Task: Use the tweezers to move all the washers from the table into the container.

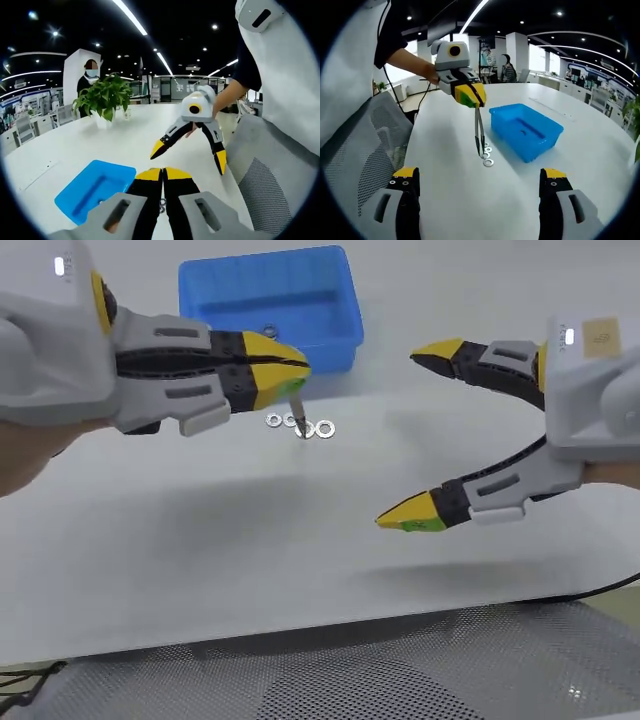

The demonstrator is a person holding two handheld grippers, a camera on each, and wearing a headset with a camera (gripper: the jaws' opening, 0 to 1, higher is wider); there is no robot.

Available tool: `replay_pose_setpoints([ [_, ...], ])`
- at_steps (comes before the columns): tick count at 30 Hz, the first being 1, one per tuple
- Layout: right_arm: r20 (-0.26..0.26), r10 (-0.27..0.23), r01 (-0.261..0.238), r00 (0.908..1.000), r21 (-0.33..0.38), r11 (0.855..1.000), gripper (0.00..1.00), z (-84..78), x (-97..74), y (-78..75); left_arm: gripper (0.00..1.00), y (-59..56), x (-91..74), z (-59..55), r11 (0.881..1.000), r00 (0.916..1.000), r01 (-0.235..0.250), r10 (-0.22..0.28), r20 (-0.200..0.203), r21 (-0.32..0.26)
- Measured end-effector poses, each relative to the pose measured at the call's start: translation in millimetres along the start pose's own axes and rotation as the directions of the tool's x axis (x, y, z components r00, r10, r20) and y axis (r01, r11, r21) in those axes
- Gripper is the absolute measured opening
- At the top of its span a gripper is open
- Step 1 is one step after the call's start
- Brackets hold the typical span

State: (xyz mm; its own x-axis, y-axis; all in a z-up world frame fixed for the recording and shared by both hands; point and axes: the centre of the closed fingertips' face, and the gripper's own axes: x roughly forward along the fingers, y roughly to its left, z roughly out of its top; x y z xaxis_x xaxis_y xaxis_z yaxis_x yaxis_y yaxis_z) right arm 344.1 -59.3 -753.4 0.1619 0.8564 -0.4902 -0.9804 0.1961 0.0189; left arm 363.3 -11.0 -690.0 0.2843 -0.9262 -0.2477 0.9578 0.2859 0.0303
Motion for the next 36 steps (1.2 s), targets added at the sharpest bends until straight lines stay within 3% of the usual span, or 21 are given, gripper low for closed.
replay_pose_setpoints([
  [10, -0.006, 0.022, -0.022, 0.9997, 0.006, 1.0, 1.0, -1.5, 4.5, 5.7, 0.04, -3.1, -0.3, -3.1, 1.0, 0.9998, 0.015, -0.015, -0.012, 0.005],
  [15, -0.006, 0.064, -0.064, 0.9979, -0.008, 0.998, 0.97, 3.6, 14.9, 13.3, 0.04, -4.6, -2.4, -2.5, 1.0, 0.9994, 0.028, -0.029, -0.019, -0.012],
  [22, -0.017, 0.129, -0.129, 0.9915, -0.036, 0.991, 0.83, 13.0, 34.1, 14.7, 0.04, -8.9, -1.9, -2.3, 0.997, 0.9954, 0.074, -0.074, -0.061, -0.001],
  [26, 0.014, 0.151, -0.151, 0.9885, -0.004, 0.989, 0.69, 21.8, 46.6, 7.8, 0.04, -8.5, -0.4, -2.1, 0.996, 0.9935, 0.084, -0.083, -0.077, 0.006],
  [28, 0.004, 0.161, -0.161, 0.9869, -0.003, 0.987, 0.58, 22.9, 54.6, 4.4, 0.04, -8.4, 0.1, -2.0, 0.996, 0.9927, 0.09, -0.089, -0.081, 0.005],
  [36, -0.041, 0.227, -0.228, 0.973, -0.021, 0.973, 0.37, 22.6, 78.9, 8.5, 0.04, -13.6, 7.8, 2.4, 0.994, 0.9902, 0.106, -0.105, -0.093, 0.004],
])
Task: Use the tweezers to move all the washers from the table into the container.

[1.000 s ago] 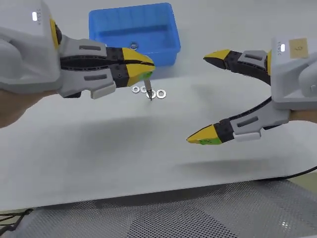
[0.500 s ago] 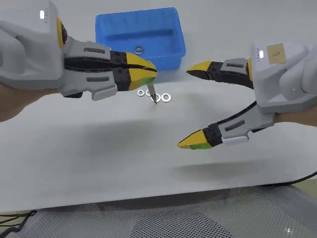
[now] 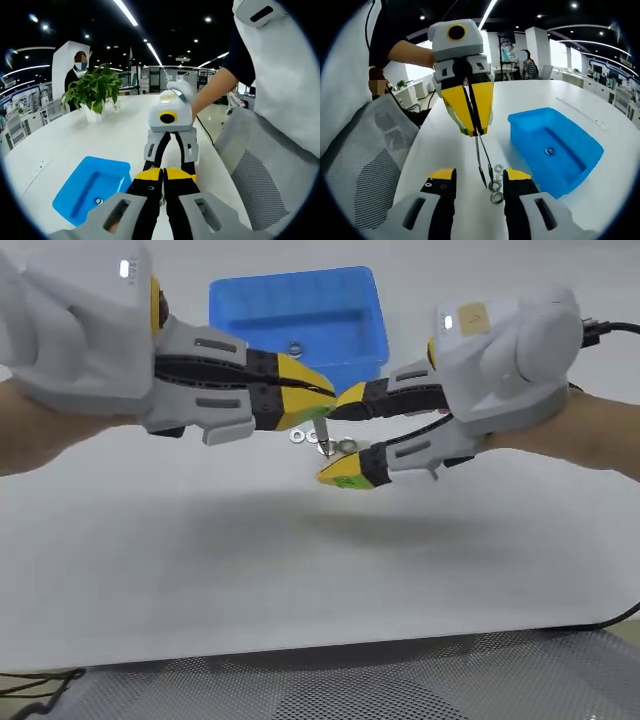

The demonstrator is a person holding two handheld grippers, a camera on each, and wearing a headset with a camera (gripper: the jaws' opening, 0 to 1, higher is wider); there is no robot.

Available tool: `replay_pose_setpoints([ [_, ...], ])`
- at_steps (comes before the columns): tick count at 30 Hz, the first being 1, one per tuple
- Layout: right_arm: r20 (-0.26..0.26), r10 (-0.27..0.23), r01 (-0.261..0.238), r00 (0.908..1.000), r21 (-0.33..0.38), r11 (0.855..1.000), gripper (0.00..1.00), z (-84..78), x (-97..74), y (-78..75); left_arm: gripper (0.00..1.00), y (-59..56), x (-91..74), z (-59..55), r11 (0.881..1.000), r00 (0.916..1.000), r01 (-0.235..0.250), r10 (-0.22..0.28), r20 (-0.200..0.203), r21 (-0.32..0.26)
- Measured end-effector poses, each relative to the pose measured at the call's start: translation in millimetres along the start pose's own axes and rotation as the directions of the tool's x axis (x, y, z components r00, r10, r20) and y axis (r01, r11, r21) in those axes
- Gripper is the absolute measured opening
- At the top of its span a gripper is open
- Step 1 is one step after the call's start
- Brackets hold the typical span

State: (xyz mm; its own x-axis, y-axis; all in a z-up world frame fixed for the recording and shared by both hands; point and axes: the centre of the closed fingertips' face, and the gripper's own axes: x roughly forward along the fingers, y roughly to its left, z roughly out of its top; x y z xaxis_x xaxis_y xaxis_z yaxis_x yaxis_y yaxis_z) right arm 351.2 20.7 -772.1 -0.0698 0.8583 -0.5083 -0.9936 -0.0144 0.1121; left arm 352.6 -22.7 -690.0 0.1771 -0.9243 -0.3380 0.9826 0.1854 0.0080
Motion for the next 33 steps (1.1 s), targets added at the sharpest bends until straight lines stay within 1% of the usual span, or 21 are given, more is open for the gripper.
replay_pose_setpoints([
  [2, -0.011, 0.006, -0.006, 0.9999, -0.009, 1.0, 0.3, -2.6, 2.8, 0.3, 0.04, 0.1, 0.4, 0.4, 1.0, 1.0, -0.001, 0.001, -0.003, -0.003],
  [4, -0.019, 0.0, 0.0, 0.9998, -0.01, 1.0, 0.26, -5.0, 4.3, -1.3, 0.04, -0.5, 0.6, 0.6, 1.0, 1.0, 0.001, -0.001, -0.004, -0.006],
  [8, 0.005, -0.013, 0.013, 0.9999, -0.004, 1.0, 0.2, -1.5, 3.2, -3.1, 0.04, -0.2, 1.7, 1.7, 1.0, 1.0, -0.005, 0.005, -0.001, -0.021],
  [12, -0.007, -0.021, 0.021, 0.9998, -0.035, 0.999, 0.17, -1.6, 2.8, -4.7, 0.04, -1.0, 4.2, 3.3, 1.0, 1.0, -0.002, 0.003, 0.004, -0.025],
  [14, -0.004, -0.029, 0.028, 0.9996, -0.058, 0.998, 0.15, 0.6, 2.5, -5.3, 0.04, -1.4, 5.1, 3.7, 1.0, 1.0, -0.001, 0.001, 0.006, -0.025],
  [16, 0.0, -0.031, 0.031, 0.9995, -0.062, 0.998, 0.14, 2.2, 2.5, -5.2, 0.04, -1.3, 5.1, 3.3, 1.0, 1.0, 0.001, -0.001, 0.008, -0.024],
  [17, -0.002, -0.041, 0.041, 0.9992, -0.079, 0.996, 0.12, 2.8, 2.6, -6.1, 0.04, -1.5, 5.2, 3.3, 1.0, 1.0, 0.002, -0.002, 0.008, -0.024],
  [19, -0.009, -0.044, 0.042, 0.999, -0.109, 0.993, 0.12, 2.0, 3.3, -5.0, 0.04, -0.8, 5.2, 3.3, 1.0, 1.0, 0.0, 0.0, 0.008, -0.025],
  [22, -0.012, -0.047, 0.046, 0.9988, -0.119, 0.992, 0.1, 1.6, 2.8, -4.5, 0.04, -2.0, 5.2, 3.2, 1.0, 1.0, 0.003, -0.003, 0.006, -0.024],
  [24, -0.012, -0.052, 0.05, 0.9986, -0.142, 0.989, 0.1, 1.2, 2.5, -3.5, 0.04, -4.2, 5.6, 3.5, 1.0, 1.0, 0.004, -0.004, 0.002, -0.017],
  [28, -0.01, -0.057, 0.055, 0.9983, -0.154, 0.986, 0.1, 1.6, 2.3, -3.8, 0.05, -4.2, 4.6, 2.9, 1.0, 1.0, -0.002, 0.002, -0.006, -0.022],
  [33, -0.004, -0.065, 0.064, 0.9979, -0.161, 0.985, 0.09, 2.2, 2.7, -4.1, 0.05, -2.9, 1.1, 0.8, 1.0, 0.9996, -0.019, 0.018, -0.023, -0.015],
])
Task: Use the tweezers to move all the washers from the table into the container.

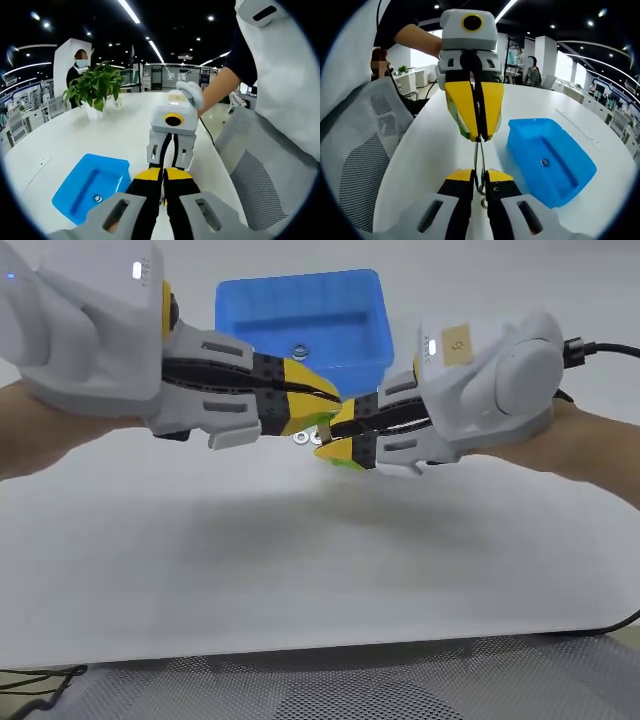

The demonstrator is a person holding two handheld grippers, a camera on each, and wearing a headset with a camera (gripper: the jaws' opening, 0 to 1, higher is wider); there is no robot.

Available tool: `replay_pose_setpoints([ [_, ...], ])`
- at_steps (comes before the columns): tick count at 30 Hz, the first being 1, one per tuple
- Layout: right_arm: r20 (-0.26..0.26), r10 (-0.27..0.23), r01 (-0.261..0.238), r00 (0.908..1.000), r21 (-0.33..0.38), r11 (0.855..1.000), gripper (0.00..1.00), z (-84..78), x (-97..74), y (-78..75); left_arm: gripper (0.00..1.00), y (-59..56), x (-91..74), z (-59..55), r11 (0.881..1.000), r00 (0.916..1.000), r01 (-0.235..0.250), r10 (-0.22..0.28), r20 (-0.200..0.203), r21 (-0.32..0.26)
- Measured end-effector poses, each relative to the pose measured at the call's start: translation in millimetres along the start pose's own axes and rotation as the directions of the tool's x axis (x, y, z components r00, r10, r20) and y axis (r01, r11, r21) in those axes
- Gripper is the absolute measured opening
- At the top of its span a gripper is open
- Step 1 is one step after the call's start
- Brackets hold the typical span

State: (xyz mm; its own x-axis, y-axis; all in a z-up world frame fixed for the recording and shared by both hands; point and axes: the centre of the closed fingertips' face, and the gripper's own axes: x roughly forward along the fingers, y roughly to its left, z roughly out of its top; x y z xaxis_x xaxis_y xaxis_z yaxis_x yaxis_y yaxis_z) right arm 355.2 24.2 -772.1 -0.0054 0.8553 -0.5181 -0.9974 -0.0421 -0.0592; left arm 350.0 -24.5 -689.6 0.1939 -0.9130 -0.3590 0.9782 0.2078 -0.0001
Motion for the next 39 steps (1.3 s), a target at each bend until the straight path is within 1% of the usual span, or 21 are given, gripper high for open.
replay_pose_setpoints([
  [3, 0.004, 0.0, 0.0, 1.0, 0.005, 1.0, 0.09, 0.6, 0.6, 1.2, 0.05, 0.3, -2.6, -1.4, 1.0, 0.9999, -0.012, 0.012, -0.01, -0.002],
  [6, 0.011, -0.001, 0.0, 0.9999, 0.011, 1.0, 0.09, 2.2, 1.0, 3.1, 0.06, 0.7, -6.7, -0.6, 1.0, 0.9995, -0.028, 0.028, -0.012, -0.013],
  [10, 0.019, -0.011, 0.011, 0.9998, 0.02, 1.0, 0.09, 4.1, -0.5, 2.3, 0.06, 4.7, -16.7, 6.0, 0.997, 0.9977, -0.066, 0.066, 0.012, -0.032],
  [12, 0.024, -0.016, 0.015, 0.9996, 0.023, 1.0, 0.09, 6.4, -2.0, 1.2, 0.07, 5.7, -20.4, 8.1, 0.996, 0.9963, -0.084, 0.085, 0.012, -0.029],
  [14, 0.027, -0.022, 0.022, 0.9994, 0.021, 1.0, 0.09, 8.7, -3.4, -0.5, 0.08, 9.7, -28.3, 5.5, 0.994, 0.9944, -0.105, 0.105, 0.008, -0.024],
  [16, 0.031, -0.026, 0.025, 0.9992, 0.023, 0.999, 0.09, 10.9, -4.4, -1.6, 0.1, 13.1, -34.5, 4.8, 0.992, 0.9923, -0.123, 0.123, 0.015, -0.031],
  [19, 0.038, -0.03, 0.029, 0.9988, 0.019, 0.999, 0.09, 15.4, -6.2, -2.2, 0.12, 16.9, -44.6, 6.1, 0.987, 0.9866, -0.159, 0.16, 0.031, -0.038],
  [21, 0.041, -0.032, 0.031, 0.9987, 0.018, 0.999, 0.09, 17.5, -7.1, -2.5, 0.14, 17.9, -49.2, 5.3, 0.984, 0.9841, -0.173, 0.174, 0.033, -0.041],
  [26, 0.042, -0.035, 0.035, 0.9985, 0.012, 0.999, 0.09, 21.9, -9.6, -2.6, 0.15, 19.0, -59.7, 2.9, 0.978, 0.9783, -0.202, 0.204, 0.035, -0.057],
  [27, 0.041, -0.037, 0.037, 0.9985, 0.009, 0.999, 0.09, 22.6, -10.3, -2.6, 0.17, 20.5, -62.8, 3.0, 0.974, 0.9739, -0.221, 0.223, 0.039, -0.058],
  [28, 0.042, -0.037, 0.036, 0.9984, 0.008, 0.999, 0.09, 24.3, -11.9, -2.2, 0.18, 21.4, -64.9, 2.7, 0.971, 0.9716, -0.23, 0.233, 0.04, -0.066],
  [29, 0.044, -0.038, 0.038, 0.9983, 0.005, 0.999, 0.09, 26.2, -13.6, -2.1, 0.2, 20.9, -66.1, 2.6, 0.969, 0.9699, -0.238, 0.241, 0.038, -0.07],
  [30, 0.045, -0.04, 0.04, 0.9982, 0.003, 0.999, 0.09, 27.6, -14.9, -2.4, 0.23, 21.5, -69.0, 1.4, 0.965, 0.9664, -0.252, 0.255, 0.033, -0.077],
  [31, 0.048, -0.045, 0.045, 0.9978, 0.0, 0.999, 0.09, 30.3, -17.1, -3.1, 0.25, 20.8, -70.8, 0.3, 0.963, 0.9654, -0.257, 0.259, 0.028, -0.08],
  [32, 0.051, -0.048, 0.048, 0.9975, -0.002, 0.999, 0.09, 32.4, -18.5, -3.8, 0.26, 21.7, -74.2, -2.7, 0.958, 0.9616, -0.272, 0.274, 0.017, -0.088],
  [33, 0.054, -0.051, 0.052, 0.9972, -0.005, 0.999, 0.09, 34.5, -20.0, -4.6, 0.28, 21.3, -76.3, -5.4, 0.957, 0.9608, -0.275, 0.277, 0.008, -0.097],
  [35, 0.061, -0.062, 0.063, 0.9962, -0.012, 0.998, 0.09, 40.0, -23.6, -7.6, 0.31, 20.0, -80.0, -9.8, 0.95, 0.9547, -0.297, 0.297, -0.015, -0.094],
  [36, 0.063, -0.065, 0.066, 0.9959, -0.015, 0.998, 0.09, 42.2, -24.9, -8.6, 0.34, 18.9, -81.1, -11.0, 0.949, 0.9536, -0.301, 0.301, -0.018, -0.098],
  [37, 0.068, -0.071, 0.073, 0.9952, -0.019, 0.997, 0.09, 45.6, -27.1, -10.6, 0.36, 20.6, -85.6, -14.2, 0.947, 0.9529, -0.303, 0.303, -0.017, -0.109],
  [38, 0.071, -0.076, 0.077, 0.9946, -0.021, 0.997, 0.09, 47.9, -28.6, -11.8, 0.37, 21.9, -89.4, -17.0, 0.943, 0.9493, -0.314, 0.314, -0.022, -0.112],
  [39, 0.075, -0.082, 0.084, 0.9938, -0.024, 0.996, 0.09, 51.3, -30.8, -13.7, 0.38, 16.9, -85.7, -14.0, 0.941, 0.9466, -0.322, 0.321, -0.03, -0.106],
])
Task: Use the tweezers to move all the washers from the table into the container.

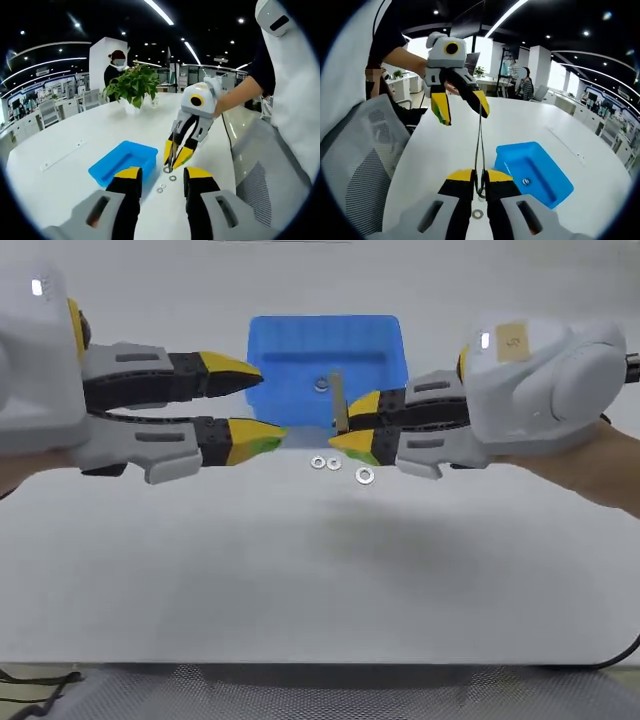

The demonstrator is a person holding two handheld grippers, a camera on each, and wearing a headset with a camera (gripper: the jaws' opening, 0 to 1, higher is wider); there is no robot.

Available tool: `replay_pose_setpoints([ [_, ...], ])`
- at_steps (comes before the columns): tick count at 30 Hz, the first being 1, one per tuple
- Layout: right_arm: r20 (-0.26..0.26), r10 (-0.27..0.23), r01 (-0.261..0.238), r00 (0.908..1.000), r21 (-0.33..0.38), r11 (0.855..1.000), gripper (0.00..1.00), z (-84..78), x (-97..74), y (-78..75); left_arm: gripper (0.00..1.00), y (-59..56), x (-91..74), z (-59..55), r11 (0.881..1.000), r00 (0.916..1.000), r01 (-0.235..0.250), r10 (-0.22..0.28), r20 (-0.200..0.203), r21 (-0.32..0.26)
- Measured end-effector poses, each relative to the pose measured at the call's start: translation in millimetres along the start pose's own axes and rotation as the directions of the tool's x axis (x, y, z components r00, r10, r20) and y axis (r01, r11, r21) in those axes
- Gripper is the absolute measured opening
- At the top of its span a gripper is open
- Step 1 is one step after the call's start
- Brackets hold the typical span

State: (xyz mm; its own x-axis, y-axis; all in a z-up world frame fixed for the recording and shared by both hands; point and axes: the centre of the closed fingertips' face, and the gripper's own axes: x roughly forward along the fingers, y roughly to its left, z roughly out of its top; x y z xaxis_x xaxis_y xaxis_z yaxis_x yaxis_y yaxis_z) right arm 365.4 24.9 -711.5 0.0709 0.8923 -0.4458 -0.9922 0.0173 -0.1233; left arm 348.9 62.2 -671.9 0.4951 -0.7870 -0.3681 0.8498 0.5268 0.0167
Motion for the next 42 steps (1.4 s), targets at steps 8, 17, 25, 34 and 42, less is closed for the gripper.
replay_pose_setpoints([
  [8, 0.026, -0.031, 0.031, 0.9992, -0.021, 0.999, 0.09, 19.9, -7.8, -8.9, 0.61, -1.6, -8.3, -3.2, 0.998, 0.9988, -0.05, 0.05, -0.004, -0.036],
  [17, 0.042, -0.052, 0.053, 0.9978, -0.038, 0.998, 0.09, 31.5, -11.3, -17.6, 0.94, -2.2, -8.7, 6.6, 0.989, 0.993, -0.111, 0.115, 0.029, -0.099],
  [25, 0.065, -0.112, 0.115, 0.9916, -0.049, 0.992, 0.09, 42.8, -14.0, -47.9, 0.99, 8.0, -18.8, -1.3, 0.979, 0.9885, -0.135, 0.144, 0.048, -0.15],
  [34, 0.068, -0.15, 0.155, 0.9864, -0.074, 0.985, 0.09, 40.6, 3.0, -86.0, 0.99, 20.3, -30.3, -17.2, 0.965, 0.9833, -0.164, 0.176, 0.044, -0.206],
  [42, 0.029, -0.153, 0.153, 0.9879, -0.022, 0.988, 0.09, 7.4, 27.8, -110.0, 0.99, 30.5, -38.6, -28.9, 0.95, 0.977, -0.197, 0.211, 0.032, -0.244],
])
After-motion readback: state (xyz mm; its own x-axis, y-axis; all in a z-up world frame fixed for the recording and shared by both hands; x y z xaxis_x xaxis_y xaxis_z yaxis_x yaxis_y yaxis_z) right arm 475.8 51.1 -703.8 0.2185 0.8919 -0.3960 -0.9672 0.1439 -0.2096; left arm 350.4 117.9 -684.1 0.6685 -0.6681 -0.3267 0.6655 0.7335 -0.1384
